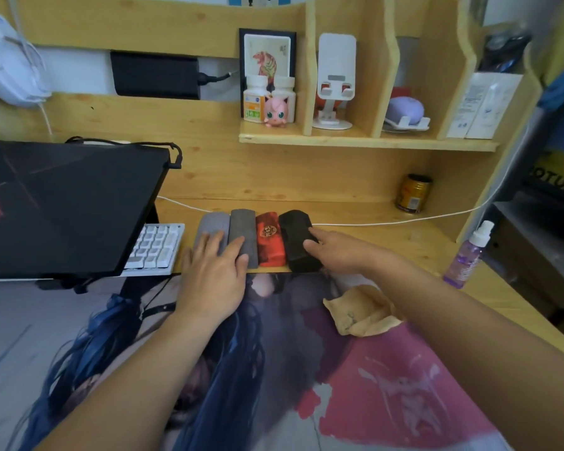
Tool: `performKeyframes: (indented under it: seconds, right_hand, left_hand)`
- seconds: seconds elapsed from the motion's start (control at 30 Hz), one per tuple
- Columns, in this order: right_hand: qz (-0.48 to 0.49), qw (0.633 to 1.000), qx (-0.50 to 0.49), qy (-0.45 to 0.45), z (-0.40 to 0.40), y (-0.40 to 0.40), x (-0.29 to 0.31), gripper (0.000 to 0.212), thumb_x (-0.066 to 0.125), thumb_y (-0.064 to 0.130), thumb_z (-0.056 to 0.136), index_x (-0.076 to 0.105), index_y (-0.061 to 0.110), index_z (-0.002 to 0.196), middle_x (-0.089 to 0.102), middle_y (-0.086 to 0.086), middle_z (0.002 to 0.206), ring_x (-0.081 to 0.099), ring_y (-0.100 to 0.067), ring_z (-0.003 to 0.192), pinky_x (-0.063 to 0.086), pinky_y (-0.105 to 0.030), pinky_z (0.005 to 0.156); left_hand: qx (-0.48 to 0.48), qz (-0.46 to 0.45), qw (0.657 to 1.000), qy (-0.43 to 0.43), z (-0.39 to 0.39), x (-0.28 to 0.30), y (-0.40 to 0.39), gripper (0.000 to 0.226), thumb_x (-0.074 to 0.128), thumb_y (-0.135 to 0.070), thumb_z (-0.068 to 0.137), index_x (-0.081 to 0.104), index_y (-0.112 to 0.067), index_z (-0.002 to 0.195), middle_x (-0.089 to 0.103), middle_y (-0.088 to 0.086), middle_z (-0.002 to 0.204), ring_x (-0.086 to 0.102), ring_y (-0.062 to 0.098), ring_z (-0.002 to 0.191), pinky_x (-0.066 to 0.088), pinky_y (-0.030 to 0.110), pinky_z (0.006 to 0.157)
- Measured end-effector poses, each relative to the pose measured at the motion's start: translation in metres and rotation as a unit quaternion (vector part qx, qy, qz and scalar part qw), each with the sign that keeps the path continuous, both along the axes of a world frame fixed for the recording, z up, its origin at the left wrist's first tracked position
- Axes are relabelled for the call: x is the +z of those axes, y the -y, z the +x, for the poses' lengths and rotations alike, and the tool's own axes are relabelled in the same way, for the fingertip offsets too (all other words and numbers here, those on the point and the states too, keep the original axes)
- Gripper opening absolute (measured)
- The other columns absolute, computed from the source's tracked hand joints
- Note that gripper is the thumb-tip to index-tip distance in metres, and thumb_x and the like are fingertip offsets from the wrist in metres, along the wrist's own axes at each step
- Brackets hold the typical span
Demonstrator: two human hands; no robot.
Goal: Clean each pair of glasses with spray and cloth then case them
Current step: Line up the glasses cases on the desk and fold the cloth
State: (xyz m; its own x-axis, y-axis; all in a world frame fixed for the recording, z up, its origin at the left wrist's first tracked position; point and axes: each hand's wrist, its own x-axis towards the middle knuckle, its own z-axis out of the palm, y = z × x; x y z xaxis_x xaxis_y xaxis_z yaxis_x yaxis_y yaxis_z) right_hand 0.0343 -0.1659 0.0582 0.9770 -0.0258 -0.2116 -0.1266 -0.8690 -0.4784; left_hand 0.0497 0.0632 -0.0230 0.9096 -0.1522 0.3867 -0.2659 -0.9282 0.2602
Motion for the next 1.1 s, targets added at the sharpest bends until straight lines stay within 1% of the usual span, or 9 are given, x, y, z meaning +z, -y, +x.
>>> performKeyframes:
  seconds: [0.13, 0.27, 0.4, 0.47, 0.6, 0.7, 0.77, 0.93, 1.1]
  right_hand:
    - [-0.008, 0.984, -0.052, 0.169, -0.02, 0.031, -0.004, 0.041, 0.047, 0.039, 0.103, 0.058, 0.018, 0.137, 0.067, -0.006, 0.123, 0.059, -0.025, 0.116, 0.046, -0.033, 0.092]
    - [0.012, 0.926, -0.058, 0.372, -0.064, 0.05, -0.02, 0.018, 0.054, 0.022, 0.099, 0.07, 0.019, 0.092, 0.064, 0.005, 0.088, 0.056, -0.012, 0.084, 0.037, -0.026, 0.071]
    - [0.025, 0.768, -0.222, 0.601, -0.101, 0.085, -0.023, 0.014, 0.058, 0.014, 0.093, 0.06, 0.007, 0.104, 0.051, 0.0, 0.101, 0.047, -0.015, 0.096, 0.037, -0.027, 0.084]
    - [0.085, 0.73, -0.351, 0.58, -0.103, 0.112, -0.024, 0.037, 0.062, 0.015, 0.088, 0.053, 0.006, 0.124, 0.049, -0.008, 0.121, 0.045, -0.023, 0.115, 0.035, -0.03, 0.096]
    - [0.186, 0.83, -0.415, 0.322, -0.083, 0.149, -0.046, 0.075, 0.07, 0.024, 0.086, 0.032, 0.017, 0.15, 0.046, -0.011, 0.143, 0.047, -0.03, 0.131, 0.041, -0.046, 0.109]
    - [0.17, 0.863, -0.391, 0.271, -0.075, 0.157, -0.055, 0.045, 0.061, 0.02, 0.094, 0.046, 0.02, 0.136, 0.06, -0.003, 0.119, 0.059, -0.026, 0.109, 0.049, -0.044, 0.095]
    - [0.19, 0.861, -0.379, 0.282, -0.074, 0.155, -0.053, 0.035, 0.062, 0.019, 0.095, 0.052, 0.022, 0.128, 0.061, 0.003, 0.109, 0.062, -0.024, 0.106, 0.052, -0.043, 0.093]
    - [0.248, 0.906, -0.109, 0.326, -0.085, 0.087, -0.027, 0.022, 0.075, 0.02, 0.085, 0.064, 0.026, 0.104, 0.071, 0.008, 0.09, 0.067, -0.008, 0.081, 0.055, -0.03, 0.076]
    - [0.201, 0.936, 0.183, 0.224, -0.078, 0.059, -0.01, 0.054, 0.069, 0.004, 0.084, 0.056, 0.024, 0.132, 0.064, -0.001, 0.121, 0.061, -0.016, 0.113, 0.051, -0.035, 0.097]
  left_hand:
    - [-0.044, -0.031, 0.997, 0.062, -0.011, 0.008, 0.008, 0.054, 0.031, -0.046, 0.103, 0.058, -0.019, 0.141, 0.049, 0.016, 0.148, 0.033, 0.038, 0.145, 0.03, 0.057, 0.116]
    - [-0.141, -0.045, 0.982, 0.117, -0.037, 0.012, 0.033, 0.043, 0.041, -0.038, 0.102, 0.068, -0.016, 0.127, 0.057, 0.006, 0.135, 0.046, 0.032, 0.133, 0.038, 0.049, 0.108]
    - [-0.212, -0.078, 0.968, 0.108, -0.069, 0.009, 0.069, 0.041, 0.041, -0.041, 0.101, 0.071, -0.021, 0.121, 0.057, -0.007, 0.124, 0.05, 0.018, 0.122, 0.039, 0.037, 0.101]
    - [-0.228, -0.114, 0.961, 0.108, -0.076, 0.01, 0.089, 0.037, 0.043, -0.04, 0.102, 0.071, -0.022, 0.117, 0.057, -0.011, 0.118, 0.051, 0.013, 0.117, 0.039, 0.033, 0.099]
    - [-0.234, -0.257, 0.936, 0.057, -0.078, 0.017, 0.13, 0.017, 0.054, -0.029, 0.103, 0.07, -0.025, 0.107, 0.06, -0.018, 0.105, 0.054, 0.009, 0.108, 0.042, 0.023, 0.093]
    - [-0.226, -0.338, 0.913, 0.012, -0.073, 0.022, 0.153, 0.015, 0.055, -0.022, 0.102, 0.069, -0.029, 0.1, 0.063, -0.021, 0.102, 0.057, 0.007, 0.108, 0.042, 0.011, 0.085]
    - [-0.22, -0.348, 0.911, -0.01, -0.067, 0.022, 0.159, 0.017, 0.055, -0.021, 0.101, 0.07, -0.028, 0.098, 0.064, -0.02, 0.101, 0.057, 0.005, 0.109, 0.045, 0.02, 0.092]
    - [-0.249, -0.328, 0.911, -0.003, -0.063, 0.018, 0.158, 0.042, 0.048, -0.055, 0.097, 0.071, -0.027, 0.118, 0.061, -0.021, 0.11, 0.048, 0.002, 0.119, 0.039, 0.021, 0.1]
    - [-0.206, -0.492, 0.844, -0.052, -0.062, 0.025, 0.153, 0.015, 0.052, -0.04, 0.102, 0.064, -0.032, 0.104, 0.07, -0.006, 0.096, 0.066, 0.003, 0.09, 0.048, 0.018, 0.078]
